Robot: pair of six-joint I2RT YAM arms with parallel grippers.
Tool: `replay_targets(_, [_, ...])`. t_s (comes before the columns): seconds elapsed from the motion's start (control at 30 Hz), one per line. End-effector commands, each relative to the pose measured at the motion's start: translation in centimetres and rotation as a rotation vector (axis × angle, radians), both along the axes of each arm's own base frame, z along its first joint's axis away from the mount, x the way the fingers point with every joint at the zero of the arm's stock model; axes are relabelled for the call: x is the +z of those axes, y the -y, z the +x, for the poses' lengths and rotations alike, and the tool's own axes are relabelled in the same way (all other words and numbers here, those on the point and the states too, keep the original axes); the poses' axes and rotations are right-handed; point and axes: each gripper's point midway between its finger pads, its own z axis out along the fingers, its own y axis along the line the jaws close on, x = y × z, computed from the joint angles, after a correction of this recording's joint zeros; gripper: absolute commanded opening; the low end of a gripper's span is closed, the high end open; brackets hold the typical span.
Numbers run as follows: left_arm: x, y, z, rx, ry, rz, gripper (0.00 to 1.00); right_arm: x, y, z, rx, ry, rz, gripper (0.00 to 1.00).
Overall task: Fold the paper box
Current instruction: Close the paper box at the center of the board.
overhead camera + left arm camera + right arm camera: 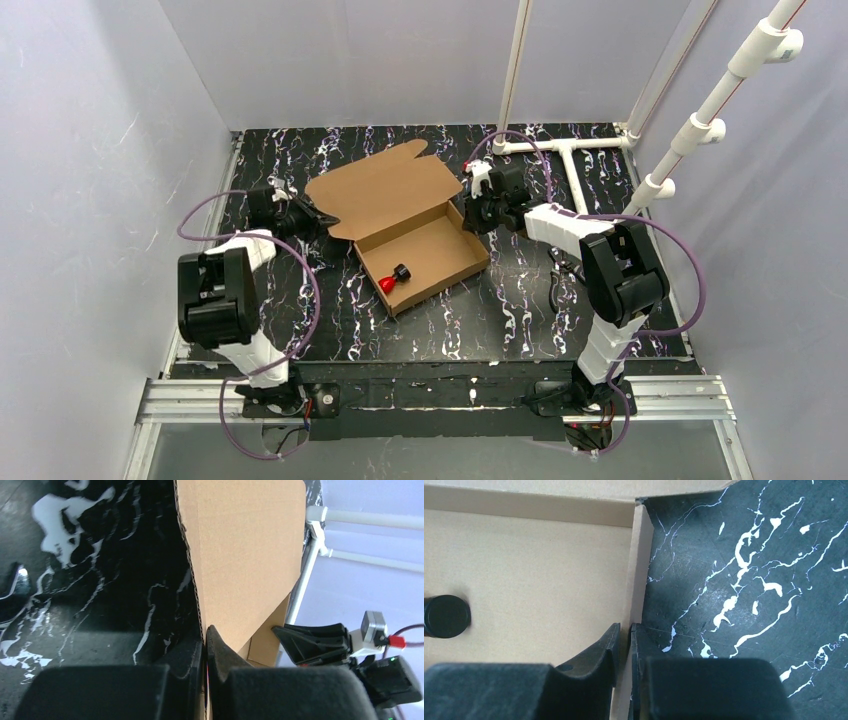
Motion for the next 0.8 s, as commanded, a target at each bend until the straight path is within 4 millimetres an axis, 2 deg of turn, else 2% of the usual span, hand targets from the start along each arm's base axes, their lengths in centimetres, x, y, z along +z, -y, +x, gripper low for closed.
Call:
replay_targets(0.0, [5.3,1.6,-0.6,-0.125,0.271,0.169,0.0,1.3,-0.6,0.2,-0.016,0.024,0.06,0.19])
replay_targets(0.13, [6.9,2.2,-1.5,-0.154,0.399,0.331,0.0,1.6,-1.1,-0.2,0.007,0.019,0.086,0.2])
replay_targets(0.17, [7.3,3.0,-1.9,-0.177,0.436,0.367,0.0,1.8,-1.2,-0.4,0.021,0.021,0.094,0.22])
replay_targets(0.23, [7.8,3.4,-2.3,-0.204,0.502,0.436,0.0,2.4,-1.6,-0.9,0.066,0.026,0.12,0.31])
replay_targets(0.37, [8.1,3.0,-2.4,-0.244,0.584,0.554,0.0,5.0,-1.7,-2.4,0.201,0.063,0.191,0.56])
replay_targets(0.53, [8.3,3.2,-2.3,-0.343,0.677,0.648,0.0,8.3,0.6,-3.7,0.381,0.146,0.204,0.87])
replay_targets(0.6, [8.4,3.4,-2.4,-0.382,0.716,0.669,0.0,9.6,1.5,-3.2,0.389,0.181,0.19,0.97])
replay_targets(0.77, [8.9,3.7,-2.8,-0.414,0.799,0.701,0.0,11.9,3.8,0.5,0.316,0.212,0.202,0.98])
